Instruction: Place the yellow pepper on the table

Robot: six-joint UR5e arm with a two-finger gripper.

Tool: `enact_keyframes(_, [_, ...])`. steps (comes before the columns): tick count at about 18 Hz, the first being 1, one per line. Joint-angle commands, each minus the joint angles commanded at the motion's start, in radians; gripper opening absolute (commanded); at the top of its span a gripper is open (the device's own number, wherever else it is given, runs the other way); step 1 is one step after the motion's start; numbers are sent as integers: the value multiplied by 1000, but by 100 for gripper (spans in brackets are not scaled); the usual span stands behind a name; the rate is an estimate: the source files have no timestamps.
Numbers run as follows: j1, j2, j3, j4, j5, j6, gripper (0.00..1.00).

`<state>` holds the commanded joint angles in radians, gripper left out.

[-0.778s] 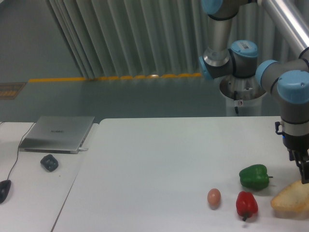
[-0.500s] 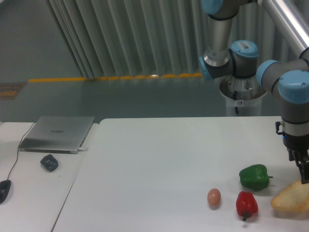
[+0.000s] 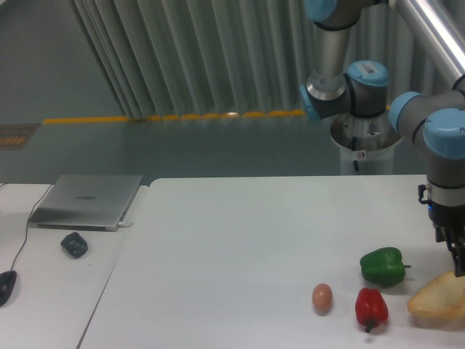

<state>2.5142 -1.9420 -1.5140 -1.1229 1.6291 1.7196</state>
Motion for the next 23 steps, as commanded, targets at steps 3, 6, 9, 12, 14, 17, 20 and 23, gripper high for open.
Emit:
enact_keyframes(3, [9, 2, 3, -2, 0, 0, 100])
enact_keyframes(6, [26, 8, 3, -3, 0, 11, 100])
enact_keyframes(9, [38, 8, 3, -5, 6, 17, 100])
enact_keyframes(12, [57, 6, 8, -8, 12, 17, 100])
enact_keyframes(14, [93, 8, 12, -11, 12, 23, 100])
enact_keyframes(17, [167, 8, 17, -18, 12, 162, 100])
enact_keyframes(20, [204, 5, 15, -18, 14, 299, 100])
enact_keyframes(23, [247, 2, 11, -18, 15, 324, 100])
